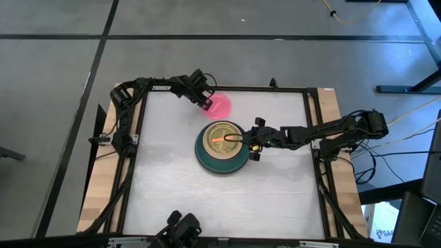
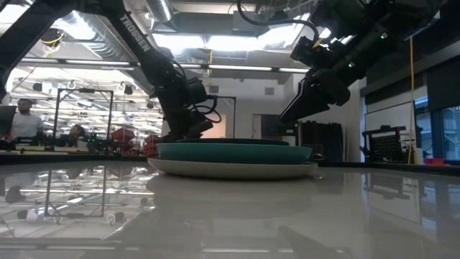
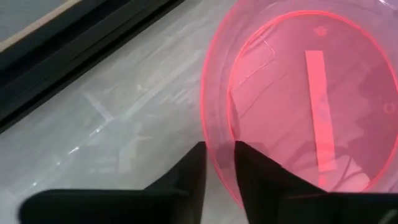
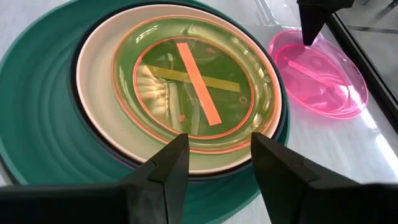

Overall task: Stack plastic plates
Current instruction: Stack the small pink plate on top of the small orange plate, then return to Home Position

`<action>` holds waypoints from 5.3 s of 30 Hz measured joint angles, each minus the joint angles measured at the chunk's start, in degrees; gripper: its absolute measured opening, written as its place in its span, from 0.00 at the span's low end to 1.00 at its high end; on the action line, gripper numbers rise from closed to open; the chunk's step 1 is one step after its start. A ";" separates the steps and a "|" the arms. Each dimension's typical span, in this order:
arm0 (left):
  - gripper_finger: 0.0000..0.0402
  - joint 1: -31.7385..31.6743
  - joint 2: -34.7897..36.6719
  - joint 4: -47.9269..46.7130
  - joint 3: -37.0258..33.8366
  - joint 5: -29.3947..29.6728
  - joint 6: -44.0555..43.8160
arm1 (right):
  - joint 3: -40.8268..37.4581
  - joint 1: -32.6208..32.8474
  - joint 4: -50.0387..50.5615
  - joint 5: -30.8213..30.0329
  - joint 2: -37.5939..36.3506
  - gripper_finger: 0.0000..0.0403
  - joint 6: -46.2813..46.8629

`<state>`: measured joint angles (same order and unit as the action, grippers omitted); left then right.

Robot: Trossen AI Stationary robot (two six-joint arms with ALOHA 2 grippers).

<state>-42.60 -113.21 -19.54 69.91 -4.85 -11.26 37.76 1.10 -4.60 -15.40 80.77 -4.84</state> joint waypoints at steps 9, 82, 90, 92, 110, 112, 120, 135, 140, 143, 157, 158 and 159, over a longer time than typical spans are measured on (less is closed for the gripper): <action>0.01 -0.02 -0.04 1.50 0.11 2.13 4.17 | 0.00 0.00 -0.15 0.00 0.00 0.41 0.07; 0.21 33.90 71.33 42.09 -56.83 5.16 10.62 | -8.98 -4.43 13.29 9.75 -38.21 0.33 6.01; 0.02 33.91 86.38 41.27 -66.08 5.80 6.47 | -17.94 -9.51 7.27 14.53 -45.21 0.04 9.10; 0.01 33.92 88.94 41.14 -68.12 5.80 5.49 | -20.38 -9.53 7.73 14.55 -47.86 0.01 9.49; 0.01 35.55 103.82 31.79 -69.46 5.83 3.26 | -37.36 -9.36 3.05 15.38 -80.03 0.01 14.13; 0.00 35.56 105.56 31.31 -69.46 5.84 4.04 | -37.33 -9.35 3.03 13.92 -80.61 0.00 15.10; 0.03 35.57 110.61 27.66 -69.46 7.59 7.22 | -37.33 -9.35 3.32 13.53 -80.39 0.02 15.52; 0.03 35.57 110.57 27.64 -69.46 7.59 7.21 | -37.33 -9.35 3.37 13.51 -80.39 0.02 15.50; 0.03 35.57 110.57 27.66 -69.46 7.59 7.21 | -37.33 -9.35 3.37 13.51 -80.39 0.02 15.50; 0.03 35.57 110.57 27.66 -69.46 7.59 7.21 | -37.33 -9.35 3.39 13.51 -80.39 0.02 15.50; 0.03 35.57 110.57 27.68 -69.46 7.57 7.21 | -37.33 -9.35 3.41 13.51 -80.39 0.02 15.49; 0.03 35.57 110.57 27.68 -69.46 7.57 7.21 | -37.33 -9.35 3.41 13.51 -80.39 0.02 15.50; 0.03 35.57 110.57 27.68 -69.46 7.57 7.21 | -37.33 -9.35 3.41 13.51 -80.39 0.02 15.48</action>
